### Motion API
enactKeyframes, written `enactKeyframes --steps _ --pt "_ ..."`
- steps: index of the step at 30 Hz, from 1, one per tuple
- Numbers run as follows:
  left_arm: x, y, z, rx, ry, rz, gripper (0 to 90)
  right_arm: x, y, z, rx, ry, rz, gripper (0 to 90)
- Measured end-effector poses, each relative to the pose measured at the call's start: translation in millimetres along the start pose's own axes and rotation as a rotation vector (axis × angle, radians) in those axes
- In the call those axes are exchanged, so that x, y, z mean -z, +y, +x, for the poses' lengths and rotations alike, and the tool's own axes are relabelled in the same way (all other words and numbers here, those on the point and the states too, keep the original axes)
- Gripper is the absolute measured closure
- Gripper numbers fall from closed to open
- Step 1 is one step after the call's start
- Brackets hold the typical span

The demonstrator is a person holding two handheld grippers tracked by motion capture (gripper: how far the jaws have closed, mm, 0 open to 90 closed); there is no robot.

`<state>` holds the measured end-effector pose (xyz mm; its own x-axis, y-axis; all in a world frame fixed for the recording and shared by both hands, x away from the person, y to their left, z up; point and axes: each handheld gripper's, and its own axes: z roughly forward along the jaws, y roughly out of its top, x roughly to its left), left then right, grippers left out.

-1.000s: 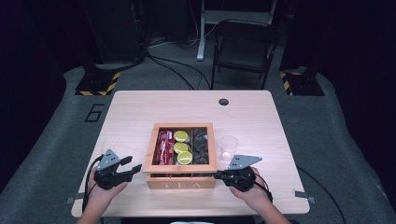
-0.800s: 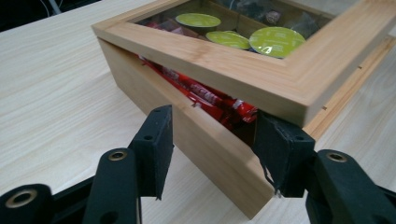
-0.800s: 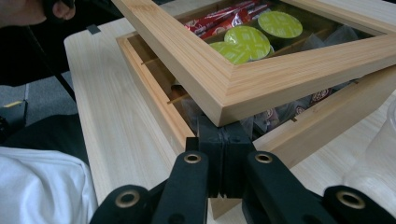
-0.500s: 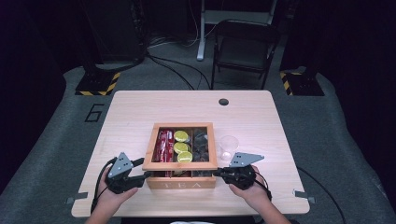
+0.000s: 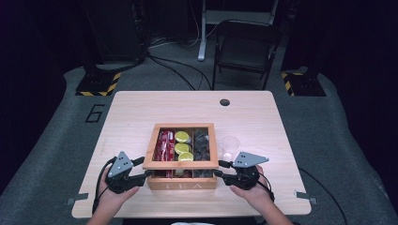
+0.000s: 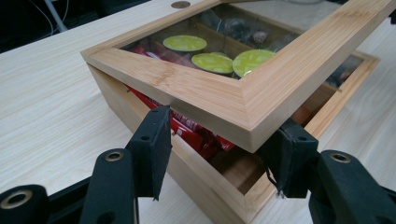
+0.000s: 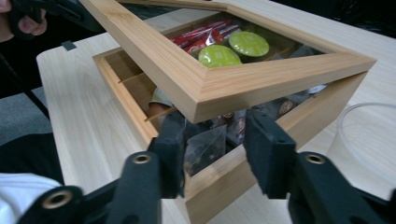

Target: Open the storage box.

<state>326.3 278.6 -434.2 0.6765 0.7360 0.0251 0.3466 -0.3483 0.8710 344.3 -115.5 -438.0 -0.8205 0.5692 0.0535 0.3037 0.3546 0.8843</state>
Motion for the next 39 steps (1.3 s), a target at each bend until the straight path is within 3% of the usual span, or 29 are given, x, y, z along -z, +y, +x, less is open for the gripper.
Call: enactKeyframes --steps 2,5,9,12,15,17,22,29,36,39 --pt "1.5 5.2 1.3 0.016 0.0 -0.007 45.1 0.8 5.4 0.4 -0.003 -0.015 -0.004 55.1" --pt "4.1 15.8 3.1 -0.002 0.009 0.0 44.7 2.0 14.4 1.4 0.017 -0.03 0.006 54.8" --pt "8.1 29.4 5.7 0.002 0.021 -0.027 44.6 1.4 25.9 -0.2 0.022 -0.058 0.009 54.8" --pt "11.3 47.1 8.8 -0.021 0.033 -0.033 44.9 2.5 37.8 -4.2 0.026 -0.116 -0.03 53.7" --pt "10.4 53.7 9.8 -0.03 0.043 -0.033 44.9 4.9 48.8 -10.3 0.005 -0.117 -0.084 53.8" --pt "10.0 59.8 12.9 -0.015 0.047 -0.044 45.2 3.6 57.3 -12.5 0.03 -0.124 -0.085 54.3" --pt "1.2 74.7 27.6 0.07 0.043 -0.057 44.7 -0.7 74.8 -19.0 0.067 -0.164 -0.085 54.8" --pt "-9.9 81.7 33.7 0.073 0.092 -0.096 46.2 -1.9 89.8 -27.6 0.045 -0.167 -0.094 55.3" --pt "-27.5 83.1 42.5 0.128 0.133 -0.107 47.9 -4.6 100.7 -35.0 0.029 -0.177 -0.104 55.4" --pt "-29.6 83.2 42.6 0.133 0.152 -0.115 50.3 -5.1 102.5 -36.5 0.01 -0.174 -0.108 55.3"
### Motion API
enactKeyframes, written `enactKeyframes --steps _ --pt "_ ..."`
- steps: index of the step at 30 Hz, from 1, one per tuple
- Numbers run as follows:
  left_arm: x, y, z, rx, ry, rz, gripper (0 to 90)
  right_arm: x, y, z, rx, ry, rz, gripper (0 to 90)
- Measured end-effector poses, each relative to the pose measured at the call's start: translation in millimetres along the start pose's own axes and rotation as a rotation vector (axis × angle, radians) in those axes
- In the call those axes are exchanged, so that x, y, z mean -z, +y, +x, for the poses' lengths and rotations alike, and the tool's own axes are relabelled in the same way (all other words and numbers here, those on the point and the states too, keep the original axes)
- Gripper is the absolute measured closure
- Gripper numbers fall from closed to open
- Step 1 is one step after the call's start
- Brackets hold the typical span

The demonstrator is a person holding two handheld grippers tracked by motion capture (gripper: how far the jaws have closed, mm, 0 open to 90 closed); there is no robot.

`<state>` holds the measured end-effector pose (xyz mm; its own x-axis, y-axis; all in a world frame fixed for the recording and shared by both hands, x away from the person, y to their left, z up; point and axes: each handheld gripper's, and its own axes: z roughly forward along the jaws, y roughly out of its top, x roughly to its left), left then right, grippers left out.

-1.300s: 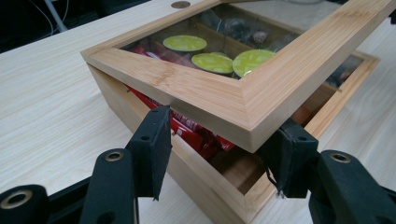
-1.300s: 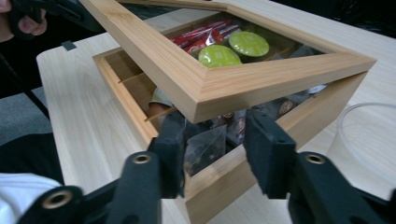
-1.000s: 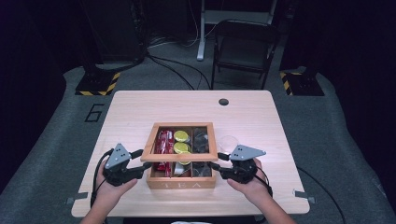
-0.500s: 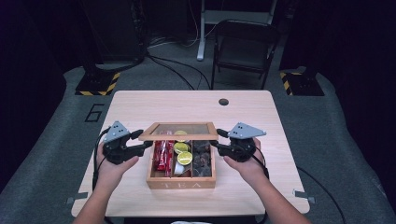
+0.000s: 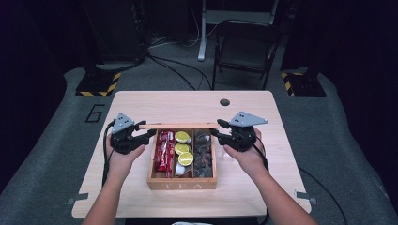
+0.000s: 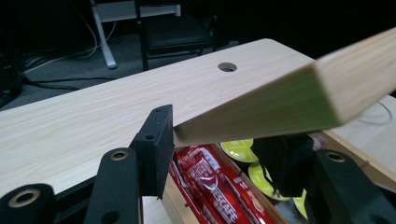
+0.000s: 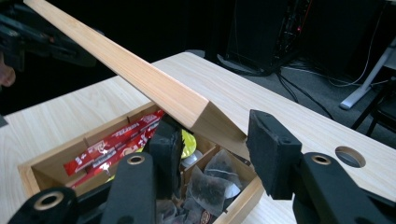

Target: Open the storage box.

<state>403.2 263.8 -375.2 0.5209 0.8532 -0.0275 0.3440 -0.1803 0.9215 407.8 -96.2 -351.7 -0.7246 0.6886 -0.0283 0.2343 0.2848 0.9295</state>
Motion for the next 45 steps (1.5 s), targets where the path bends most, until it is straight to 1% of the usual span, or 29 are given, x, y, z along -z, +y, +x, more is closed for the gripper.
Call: enactKeyframes --steps 1,2,4,5,8,11,13,16,18,22,23,26,27,28,30,33,37,38,41,43,45 --pt "-0.2 -0.4 0.5 -0.008 0.003 -0.002 50.8 -0.9 1.7 -1.1 -0.007 -0.005 -0.001 55.2" --pt "0.6 -0.9 2.3 -0.007 -0.002 -0.001 52.4 -1.0 2.0 -1.1 -0.009 -0.005 0.001 55.2" --pt "1.4 -2.3 5.4 0.022 -0.019 -0.016 54.8 -1.4 2.1 -1.4 -0.012 -0.004 0.001 55.0" --pt "1.7 -2.5 6.0 0.025 -0.022 -0.016 55.1 -1.6 2.0 -1.6 -0.012 -0.004 0.001 54.9" --pt "1.3 -2.4 4.9 0.004 -0.01 -0.023 55.8 -1.9 2.1 -1.3 -0.017 -0.01 -0.003 54.9" --pt "1.1 -2.3 6.4 -0.008 -0.017 -0.023 56.5 -2.7 1.7 -1.5 -0.024 -0.013 -0.014 54.8" --pt "0.9 -1.6 7.6 -0.017 -0.02 -0.019 57.1 -2.7 1.0 -2.4 -0.031 -0.007 -0.017 54.5" --pt "0.6 -1.6 8.8 -0.025 -0.027 -0.021 57.4 -3.3 0.1 -2.2 -0.061 -0.011 -0.026 54.2" --pt "1.1 -1.6 8.8 -0.034 -0.029 -0.015 57.4 -2.6 -2.0 -0.5 -0.07 -0.015 -0.029 54.3" --pt "1.2 -2.1 8.4 -0.037 -0.028 -0.015 57.4 0.9 -11.2 3.4 -0.082 -0.02 -0.026 54.3" --pt "1.3 -1.9 8.5 -0.036 -0.03 -0.013 57.4 0.9 -11.2 3.4 -0.082 -0.02 -0.026 54.3" --pt "1.0 -1.4 8.7 -0.024 -0.03 -0.015 57.3 5.7 -19.6 7.1 -0.097 -0.025 -0.025 54.2" --pt "1.1 -1.2 8.5 -0.028 -0.03 -0.012 57.3 7.6 -21.0 8.6 -0.101 -0.027 -0.025 54.2" --pt "0.9 -0.9 8.5 -0.028 -0.029 -0.011 57.3 9.6 -22.4 10.0 -0.095 -0.027 -0.033 54.1" --pt "0.6 -0.6 8.8 -0.023 -0.029 -0.015 57.3 13.5 -25.3 13.3 -0.103 -0.023 -0.04 53.9" --pt "0.7 -0.4 9.0 -0.024 -0.03 -0.011 57.4 18.1 -30.2 19.2 -0.089 -0.035 -0.037 53.9" --pt "0.7 -0.9 8.4 -0.02 -0.027 -0.014 57.4 22.5 -37.7 26.4 -0.057 -0.031 -0.029 54.8" --pt "1.0 -1.0 8.2 -0.025 -0.027 -0.011 57.3 22.4 -39.8 27.6 -0.051 -0.034 -0.025 54.8" --pt "1.1 -1.1 8.2 -0.026 -0.027 -0.011 57.3 19.3 -46.2 29.2 -0.044 -0.023 -0.002 54.6" --pt "1.0 -1.4 8.3 -0.026 -0.027 -0.013 57.3 16.9 -50.7 29.7 -0.054 -0.014 -0.002 54.0" --pt "0.9 -1.5 8.5 -0.024 -0.029 -0.015 57.3 13.5 -55.6 30.5 -0.042 -0.006 0.009 53.6"
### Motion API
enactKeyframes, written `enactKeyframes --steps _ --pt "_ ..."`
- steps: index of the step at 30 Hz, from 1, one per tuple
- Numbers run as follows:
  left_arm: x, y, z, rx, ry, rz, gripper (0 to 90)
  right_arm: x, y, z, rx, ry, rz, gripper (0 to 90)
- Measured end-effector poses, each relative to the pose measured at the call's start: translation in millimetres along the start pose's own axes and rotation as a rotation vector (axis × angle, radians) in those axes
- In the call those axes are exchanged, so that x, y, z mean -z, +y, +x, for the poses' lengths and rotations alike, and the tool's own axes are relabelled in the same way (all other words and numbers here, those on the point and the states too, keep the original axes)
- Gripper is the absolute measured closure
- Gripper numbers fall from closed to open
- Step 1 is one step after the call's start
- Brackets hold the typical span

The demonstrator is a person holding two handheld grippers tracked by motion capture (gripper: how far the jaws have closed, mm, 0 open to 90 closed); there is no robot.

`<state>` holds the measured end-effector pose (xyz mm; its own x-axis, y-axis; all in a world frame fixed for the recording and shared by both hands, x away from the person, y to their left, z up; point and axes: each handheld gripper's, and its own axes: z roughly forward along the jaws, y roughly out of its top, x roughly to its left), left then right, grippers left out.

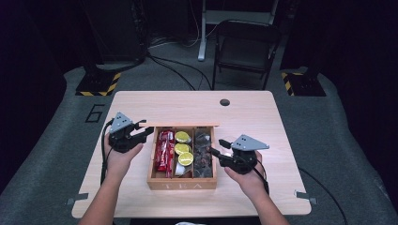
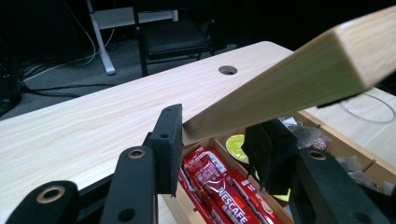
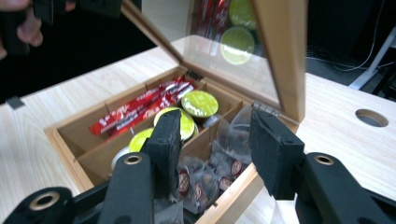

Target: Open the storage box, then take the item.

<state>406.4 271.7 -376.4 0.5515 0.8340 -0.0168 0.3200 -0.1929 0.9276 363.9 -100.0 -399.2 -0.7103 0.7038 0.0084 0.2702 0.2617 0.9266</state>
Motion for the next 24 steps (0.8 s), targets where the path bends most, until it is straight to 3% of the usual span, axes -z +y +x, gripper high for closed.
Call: enactKeyframes --steps 6,10,15,24 --pt "0.2 0.0 0.0 -0.002 0.0 0.003 57.3 -15.2 -14.8 2.1 -0.018 0.056 0.055 49.9" --pt "0.4 -0.2 -0.2 -0.003 -0.001 0.004 57.2 -28.2 -22.7 6.0 0.006 0.073 0.096 49.6" --pt "1.0 -0.4 -0.4 -0.002 -0.002 0.011 57.0 -40.5 -27.0 9.8 0.031 0.067 0.125 50.1" --pt "2.0 -1.6 -2.7 -0.009 0.002 0.021 56.7 -59.7 -34.1 14.1 0.018 0.089 0.161 51.3"
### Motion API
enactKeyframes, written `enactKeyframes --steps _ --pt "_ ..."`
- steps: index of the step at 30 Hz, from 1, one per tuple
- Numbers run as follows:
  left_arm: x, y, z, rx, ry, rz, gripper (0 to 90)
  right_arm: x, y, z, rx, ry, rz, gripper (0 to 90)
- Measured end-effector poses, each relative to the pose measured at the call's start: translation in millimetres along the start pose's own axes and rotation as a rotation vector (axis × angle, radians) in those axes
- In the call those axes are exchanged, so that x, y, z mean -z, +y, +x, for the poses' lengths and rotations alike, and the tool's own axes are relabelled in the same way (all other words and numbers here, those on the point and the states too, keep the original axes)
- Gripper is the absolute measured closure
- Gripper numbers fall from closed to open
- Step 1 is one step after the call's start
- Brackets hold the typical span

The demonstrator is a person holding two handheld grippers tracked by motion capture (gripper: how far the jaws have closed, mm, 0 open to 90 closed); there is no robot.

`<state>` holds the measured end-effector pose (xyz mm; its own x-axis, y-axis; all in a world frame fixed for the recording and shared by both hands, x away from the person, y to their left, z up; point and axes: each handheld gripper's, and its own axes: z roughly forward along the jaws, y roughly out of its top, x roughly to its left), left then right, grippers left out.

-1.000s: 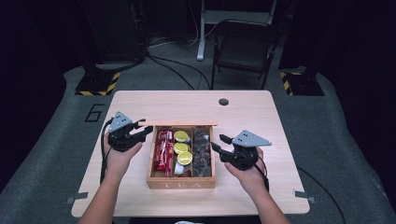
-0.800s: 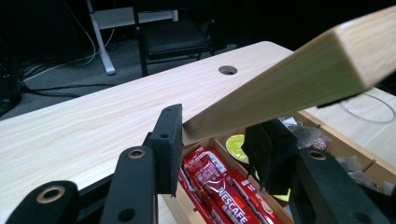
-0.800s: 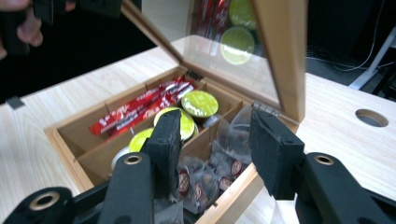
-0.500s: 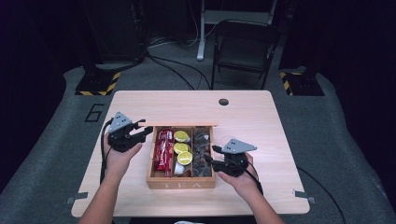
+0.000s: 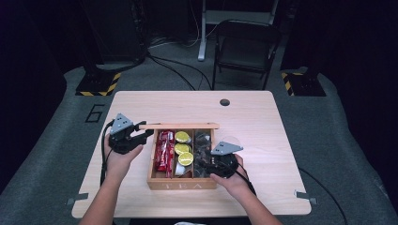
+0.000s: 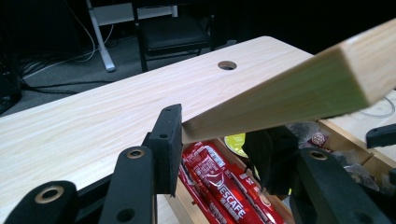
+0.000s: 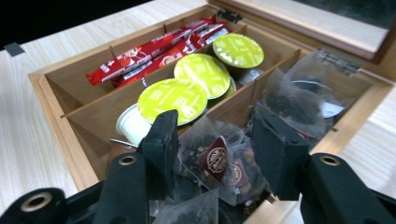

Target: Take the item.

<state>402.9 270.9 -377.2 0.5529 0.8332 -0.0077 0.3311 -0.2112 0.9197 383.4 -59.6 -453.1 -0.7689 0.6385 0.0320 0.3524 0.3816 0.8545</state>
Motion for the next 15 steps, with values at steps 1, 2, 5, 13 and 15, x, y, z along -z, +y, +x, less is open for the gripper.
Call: enactKeyframes --steps 1,2,5,13,15 --pt "0.0 0.0 0.0 0.0 0.0 0.0 56.8 -3.0 -0.5 -0.4 0.01 0.008 0.005 52.5" --pt "0.3 -0.2 -0.1 -0.002 -0.002 0.003 56.8 -5.1 -1.3 0.5 0.003 0.012 0.018 53.9" --pt "0.3 -1.1 -0.1 -0.001 -0.001 -0.002 56.7 -9.0 -2.6 0.4 0.014 0.023 0.039 56.6" --pt "1.1 -2.9 -0.9 -0.006 -0.003 0.001 56.5 -18.0 -5.6 -0.1 0.014 0.047 0.106 59.0" --pt "1.2 -3.3 -1.2 -0.006 -0.003 0.002 56.5 -19.2 -5.9 -0.2 0.025 0.052 0.121 60.7"
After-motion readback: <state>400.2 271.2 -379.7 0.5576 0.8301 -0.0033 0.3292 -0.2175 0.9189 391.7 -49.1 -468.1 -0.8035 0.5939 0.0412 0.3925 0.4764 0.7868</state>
